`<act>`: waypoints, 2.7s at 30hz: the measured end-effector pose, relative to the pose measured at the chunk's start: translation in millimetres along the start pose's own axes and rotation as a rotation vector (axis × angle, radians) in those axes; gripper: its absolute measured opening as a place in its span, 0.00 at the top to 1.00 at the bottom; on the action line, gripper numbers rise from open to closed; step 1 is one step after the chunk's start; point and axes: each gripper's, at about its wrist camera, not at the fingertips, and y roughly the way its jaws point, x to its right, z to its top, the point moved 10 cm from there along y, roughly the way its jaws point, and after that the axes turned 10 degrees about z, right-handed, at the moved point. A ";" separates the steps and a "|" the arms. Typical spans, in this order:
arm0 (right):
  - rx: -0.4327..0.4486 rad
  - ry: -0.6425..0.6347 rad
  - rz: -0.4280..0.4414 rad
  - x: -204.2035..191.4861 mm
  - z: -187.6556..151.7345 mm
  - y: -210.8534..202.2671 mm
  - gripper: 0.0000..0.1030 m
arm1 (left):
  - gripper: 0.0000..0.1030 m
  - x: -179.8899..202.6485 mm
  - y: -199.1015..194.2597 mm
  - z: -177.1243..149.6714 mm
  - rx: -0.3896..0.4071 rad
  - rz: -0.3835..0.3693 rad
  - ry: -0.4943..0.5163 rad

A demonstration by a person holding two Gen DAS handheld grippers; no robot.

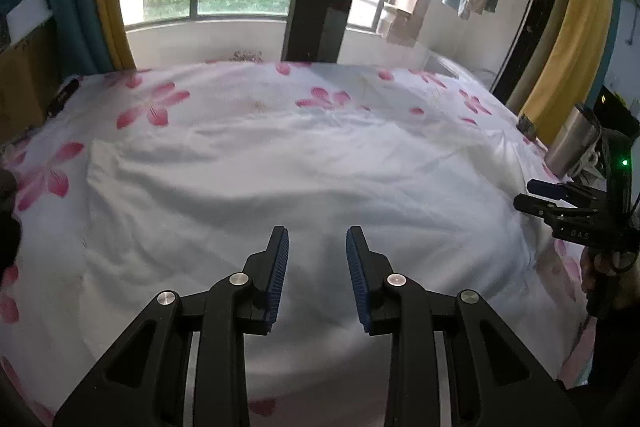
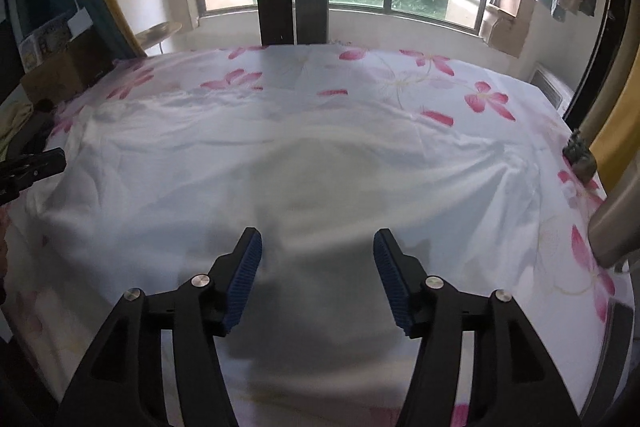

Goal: Fold large clothes

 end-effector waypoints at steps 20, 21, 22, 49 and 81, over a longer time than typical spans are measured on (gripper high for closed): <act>0.048 0.171 0.025 45.9 -72.3 -48.8 0.19 | 0.69 72.8 -10.1 0.5 0.019 -0.024 0.117; 0.045 0.177 0.028 46.0 -74.2 -48.5 0.19 | 0.69 75.2 -8.5 1.8 0.017 -0.025 0.123; 0.038 0.184 0.029 46.4 -76.2 -48.6 0.19 | 0.69 77.2 -7.4 3.6 0.017 -0.025 0.128; 0.177 0.506 0.188 60.3 -33.3 -19.1 0.00 | 0.69 98.6 59.9 7.7 -0.095 -0.071 0.122; 0.214 0.111 0.402 -97.8 86.2 -9.3 0.86 | 0.69 88.2 55.0 14.7 -0.088 -0.114 0.105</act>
